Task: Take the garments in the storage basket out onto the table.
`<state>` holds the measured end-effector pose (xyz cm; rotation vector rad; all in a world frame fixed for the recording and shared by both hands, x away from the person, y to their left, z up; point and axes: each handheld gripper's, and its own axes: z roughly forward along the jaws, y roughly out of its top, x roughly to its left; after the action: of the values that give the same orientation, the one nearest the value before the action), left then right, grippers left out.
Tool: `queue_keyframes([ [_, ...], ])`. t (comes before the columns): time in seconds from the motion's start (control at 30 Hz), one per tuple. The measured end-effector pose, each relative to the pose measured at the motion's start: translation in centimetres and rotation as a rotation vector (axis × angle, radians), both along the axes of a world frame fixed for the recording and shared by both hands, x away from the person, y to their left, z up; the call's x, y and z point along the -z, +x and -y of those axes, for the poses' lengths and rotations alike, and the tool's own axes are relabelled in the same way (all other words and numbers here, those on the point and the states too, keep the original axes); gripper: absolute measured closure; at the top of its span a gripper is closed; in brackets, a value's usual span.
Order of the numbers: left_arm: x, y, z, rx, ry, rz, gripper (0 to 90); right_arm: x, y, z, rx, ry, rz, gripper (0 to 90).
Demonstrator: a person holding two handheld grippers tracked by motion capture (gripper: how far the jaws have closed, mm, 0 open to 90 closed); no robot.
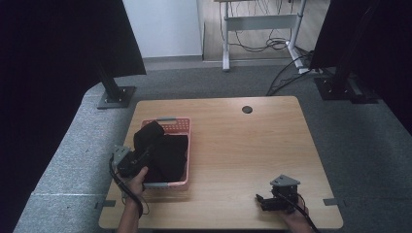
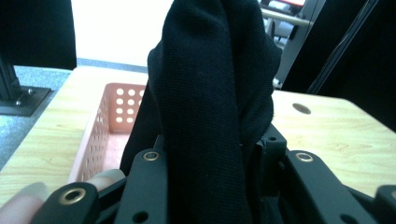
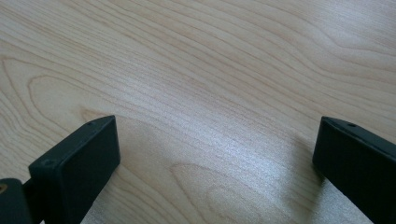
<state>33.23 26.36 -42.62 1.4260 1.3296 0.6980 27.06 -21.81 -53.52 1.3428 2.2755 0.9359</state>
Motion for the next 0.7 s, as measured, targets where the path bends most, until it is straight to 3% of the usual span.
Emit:
queue_keyframes([
  [0.3, -0.8, -0.6, -0.1, 0.003, -0.021, 0.029, 65.0, 0.0, 0.0, 0.0, -0.003, 0.000, 0.000, 0.2],
  [0.7, -2.7, -1.9, 0.2, 0.022, -0.037, 0.101, 65.1, 0.0, 0.0, 0.0, -0.009, 0.000, 0.000, 0.2],
])
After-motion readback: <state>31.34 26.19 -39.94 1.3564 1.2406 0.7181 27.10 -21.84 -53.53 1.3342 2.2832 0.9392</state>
